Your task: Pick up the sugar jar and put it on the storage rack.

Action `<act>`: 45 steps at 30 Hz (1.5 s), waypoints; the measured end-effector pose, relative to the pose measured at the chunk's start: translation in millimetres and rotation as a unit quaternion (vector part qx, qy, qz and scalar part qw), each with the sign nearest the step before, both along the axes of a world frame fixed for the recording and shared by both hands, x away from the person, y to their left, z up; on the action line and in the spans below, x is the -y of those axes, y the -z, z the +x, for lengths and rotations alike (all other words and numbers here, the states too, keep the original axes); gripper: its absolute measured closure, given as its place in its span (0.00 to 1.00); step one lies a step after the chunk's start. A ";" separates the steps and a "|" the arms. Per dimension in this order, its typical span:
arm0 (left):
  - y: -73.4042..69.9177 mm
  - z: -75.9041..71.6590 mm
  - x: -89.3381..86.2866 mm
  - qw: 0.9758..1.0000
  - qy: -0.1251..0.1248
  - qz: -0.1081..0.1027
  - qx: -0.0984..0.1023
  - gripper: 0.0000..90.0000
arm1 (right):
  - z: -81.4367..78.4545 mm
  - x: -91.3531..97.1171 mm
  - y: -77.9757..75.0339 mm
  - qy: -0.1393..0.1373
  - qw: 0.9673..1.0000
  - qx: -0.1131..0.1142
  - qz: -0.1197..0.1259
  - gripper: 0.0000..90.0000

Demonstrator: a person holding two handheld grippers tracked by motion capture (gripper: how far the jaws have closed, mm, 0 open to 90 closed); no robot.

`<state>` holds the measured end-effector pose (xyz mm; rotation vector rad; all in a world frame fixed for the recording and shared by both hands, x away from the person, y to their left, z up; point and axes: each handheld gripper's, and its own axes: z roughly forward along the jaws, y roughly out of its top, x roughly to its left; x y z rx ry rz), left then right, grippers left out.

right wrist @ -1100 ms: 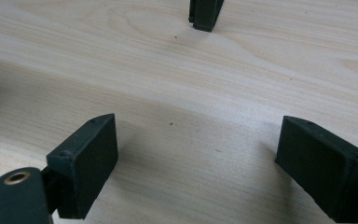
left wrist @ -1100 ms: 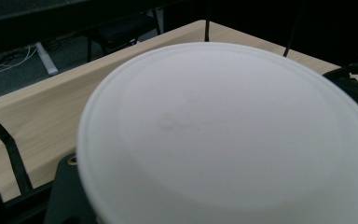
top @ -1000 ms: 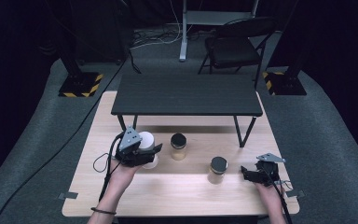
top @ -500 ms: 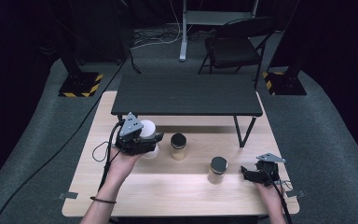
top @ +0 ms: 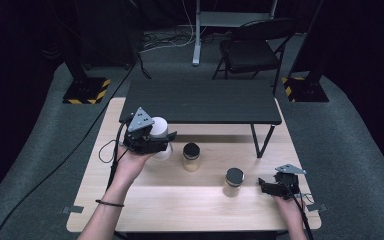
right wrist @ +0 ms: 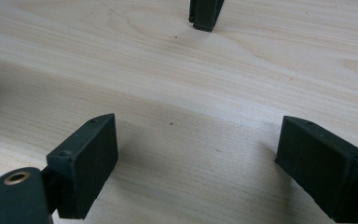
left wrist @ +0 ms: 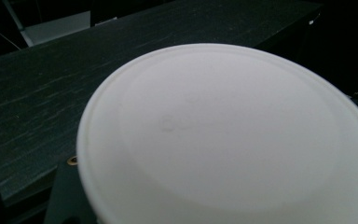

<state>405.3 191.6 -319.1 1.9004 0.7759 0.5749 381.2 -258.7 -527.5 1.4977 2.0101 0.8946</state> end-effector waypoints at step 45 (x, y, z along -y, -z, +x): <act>-69.6 62.1 19.6 1.000 -0.011 0.004 -0.013 0.40 | 0.6 -0.2 0.0 -0.001 1.000 0.000 0.001 0.13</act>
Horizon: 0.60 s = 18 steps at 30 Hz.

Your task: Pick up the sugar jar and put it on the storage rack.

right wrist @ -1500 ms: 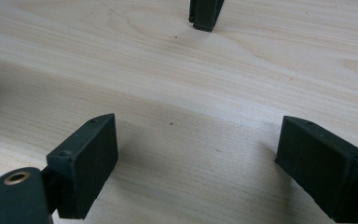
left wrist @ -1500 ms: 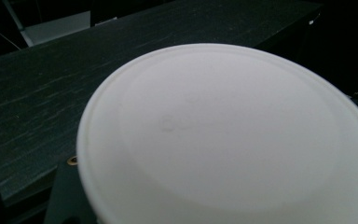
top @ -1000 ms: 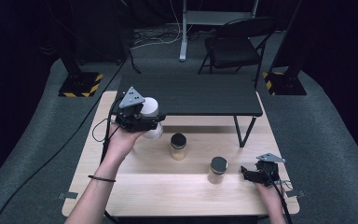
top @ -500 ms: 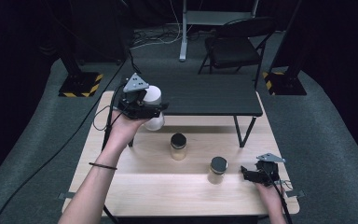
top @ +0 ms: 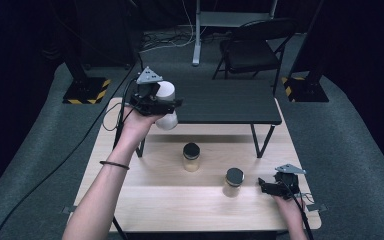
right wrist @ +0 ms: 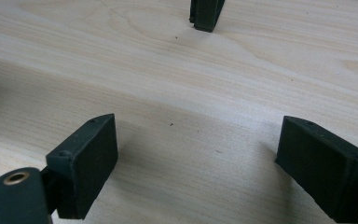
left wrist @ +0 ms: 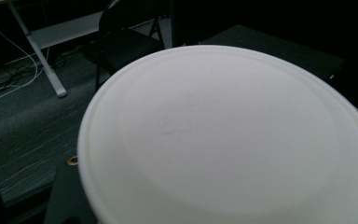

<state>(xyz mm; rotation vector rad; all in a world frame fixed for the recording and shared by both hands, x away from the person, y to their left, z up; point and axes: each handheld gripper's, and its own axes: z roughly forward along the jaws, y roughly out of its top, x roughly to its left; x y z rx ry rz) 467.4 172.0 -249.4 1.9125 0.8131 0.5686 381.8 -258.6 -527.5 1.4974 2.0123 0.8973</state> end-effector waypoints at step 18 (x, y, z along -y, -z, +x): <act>0.3 38.4 15.8 0.999 -0.044 0.004 -0.002 0.40 | 0.3 0.3 0.1 -0.002 1.000 0.001 -0.001 0.13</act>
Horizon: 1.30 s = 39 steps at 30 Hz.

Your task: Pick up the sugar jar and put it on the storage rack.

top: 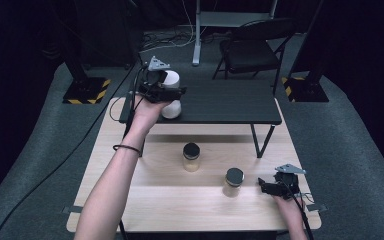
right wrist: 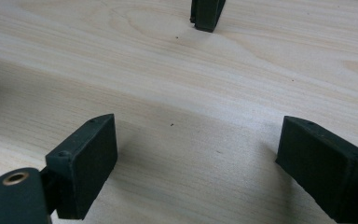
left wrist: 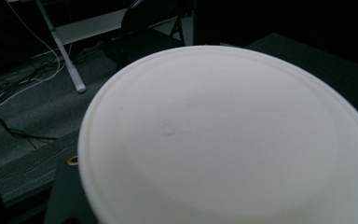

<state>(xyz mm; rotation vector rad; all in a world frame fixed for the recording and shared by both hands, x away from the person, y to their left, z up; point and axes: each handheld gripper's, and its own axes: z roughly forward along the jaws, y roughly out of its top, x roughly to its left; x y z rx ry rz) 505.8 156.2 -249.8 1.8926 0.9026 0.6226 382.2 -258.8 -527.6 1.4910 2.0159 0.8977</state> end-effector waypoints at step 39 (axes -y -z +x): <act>14.0 -7.8 -1.9 1.000 -0.010 -0.008 -0.016 0.08 | 0.4 -0.6 0.0 -0.003 1.000 -0.001 -0.001 0.12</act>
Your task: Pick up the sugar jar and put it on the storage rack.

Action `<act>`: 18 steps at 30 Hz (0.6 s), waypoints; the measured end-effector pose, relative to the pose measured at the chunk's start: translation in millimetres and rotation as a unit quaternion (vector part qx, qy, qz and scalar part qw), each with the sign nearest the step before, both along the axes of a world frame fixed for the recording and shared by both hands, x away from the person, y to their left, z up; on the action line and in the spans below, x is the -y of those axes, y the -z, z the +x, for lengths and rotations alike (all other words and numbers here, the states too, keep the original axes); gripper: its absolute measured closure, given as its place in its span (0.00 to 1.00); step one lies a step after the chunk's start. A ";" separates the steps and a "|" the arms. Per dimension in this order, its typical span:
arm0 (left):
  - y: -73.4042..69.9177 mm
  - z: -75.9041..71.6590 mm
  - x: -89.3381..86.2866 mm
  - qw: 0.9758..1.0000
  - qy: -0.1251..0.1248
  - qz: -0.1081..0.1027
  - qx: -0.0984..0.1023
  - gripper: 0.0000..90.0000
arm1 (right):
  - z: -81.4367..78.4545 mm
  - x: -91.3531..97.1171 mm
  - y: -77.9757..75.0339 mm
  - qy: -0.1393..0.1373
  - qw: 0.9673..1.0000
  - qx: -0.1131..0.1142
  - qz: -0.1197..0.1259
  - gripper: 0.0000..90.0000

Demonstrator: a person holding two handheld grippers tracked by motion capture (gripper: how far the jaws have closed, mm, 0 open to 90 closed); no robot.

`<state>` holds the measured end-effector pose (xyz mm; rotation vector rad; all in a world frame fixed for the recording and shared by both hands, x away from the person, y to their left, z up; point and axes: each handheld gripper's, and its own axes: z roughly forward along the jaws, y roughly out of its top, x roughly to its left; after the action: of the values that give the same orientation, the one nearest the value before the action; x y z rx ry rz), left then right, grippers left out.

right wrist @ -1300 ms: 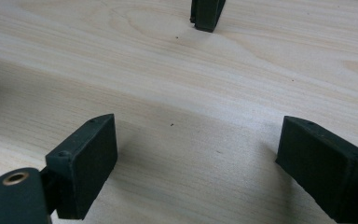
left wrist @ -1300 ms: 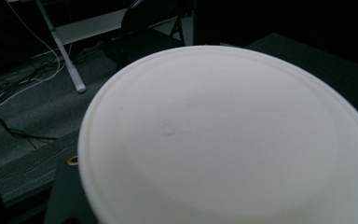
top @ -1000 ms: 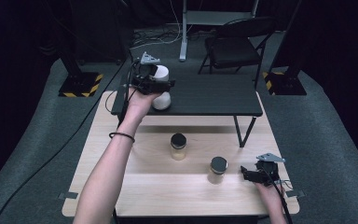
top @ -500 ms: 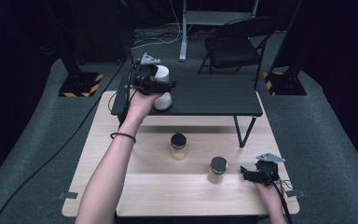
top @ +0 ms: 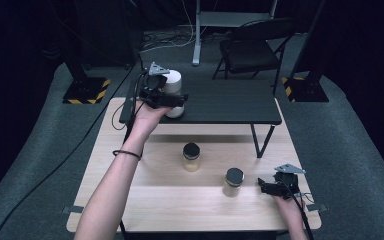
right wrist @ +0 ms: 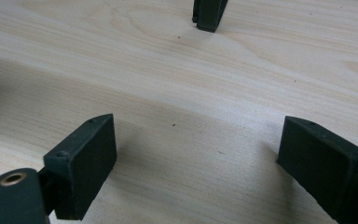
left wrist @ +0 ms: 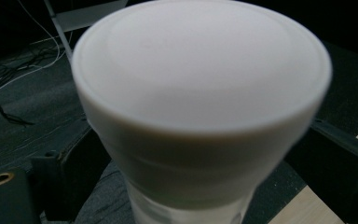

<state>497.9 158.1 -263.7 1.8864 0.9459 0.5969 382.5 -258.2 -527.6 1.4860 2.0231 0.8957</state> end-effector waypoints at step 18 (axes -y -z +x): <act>11.6 -25.7 -15.5 1.000 0.009 -0.007 0.010 0.05 | -0.1 -0.2 0.0 0.001 1.000 0.000 0.000 0.12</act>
<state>472.3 173.6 -275.3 1.8706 0.9175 0.5970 382.5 -258.0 -527.6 1.4878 2.0223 0.8950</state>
